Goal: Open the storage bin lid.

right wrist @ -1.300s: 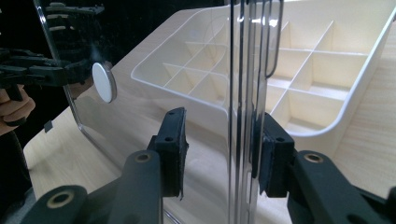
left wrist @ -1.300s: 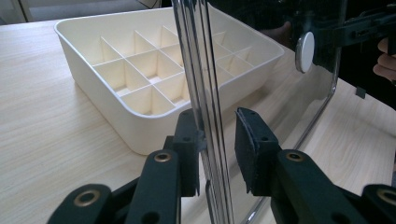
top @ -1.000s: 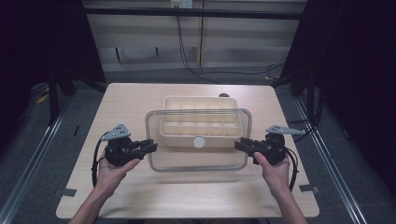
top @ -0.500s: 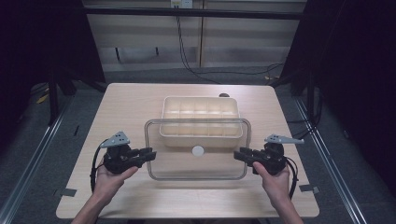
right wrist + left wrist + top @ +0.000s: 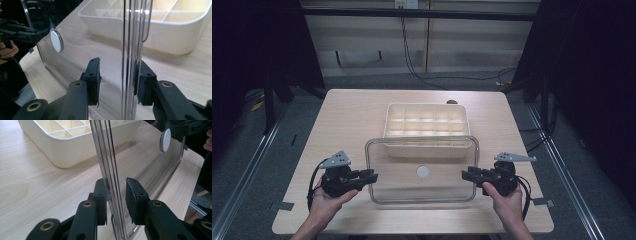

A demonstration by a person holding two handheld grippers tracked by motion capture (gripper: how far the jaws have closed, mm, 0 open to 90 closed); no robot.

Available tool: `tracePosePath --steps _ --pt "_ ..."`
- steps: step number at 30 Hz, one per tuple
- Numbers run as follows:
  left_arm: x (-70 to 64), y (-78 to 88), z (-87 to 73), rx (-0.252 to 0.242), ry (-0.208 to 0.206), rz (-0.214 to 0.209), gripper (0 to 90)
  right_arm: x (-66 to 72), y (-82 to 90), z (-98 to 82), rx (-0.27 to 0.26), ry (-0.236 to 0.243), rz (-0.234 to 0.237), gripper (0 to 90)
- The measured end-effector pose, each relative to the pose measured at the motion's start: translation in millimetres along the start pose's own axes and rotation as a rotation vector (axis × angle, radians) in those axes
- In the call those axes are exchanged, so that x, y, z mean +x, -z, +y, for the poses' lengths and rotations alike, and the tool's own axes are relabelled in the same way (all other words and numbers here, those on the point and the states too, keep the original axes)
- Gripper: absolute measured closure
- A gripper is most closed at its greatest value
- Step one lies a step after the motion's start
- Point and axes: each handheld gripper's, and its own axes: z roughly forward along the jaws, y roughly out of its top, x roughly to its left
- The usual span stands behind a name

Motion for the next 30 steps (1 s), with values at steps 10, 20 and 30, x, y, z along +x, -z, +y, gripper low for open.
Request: tracePosePath --steps 10,20,30 --pt "-2.0 -2.0 -11.6 0.023 0.013 -0.002 71.2 0.4 -2.2 -14.3 0.021 -0.015 0.003 61.0" --pt "-1.5 -1.8 -19.1 0.054 0.015 0.001 70.6 -0.4 -11.0 -27.6 0.072 -0.026 0.007 60.4" --pt "-0.7 -11.6 -21.3 0.086 0.018 -0.002 65.6 -3.1 -13.9 -32.4 0.097 -0.015 -0.026 56.6"
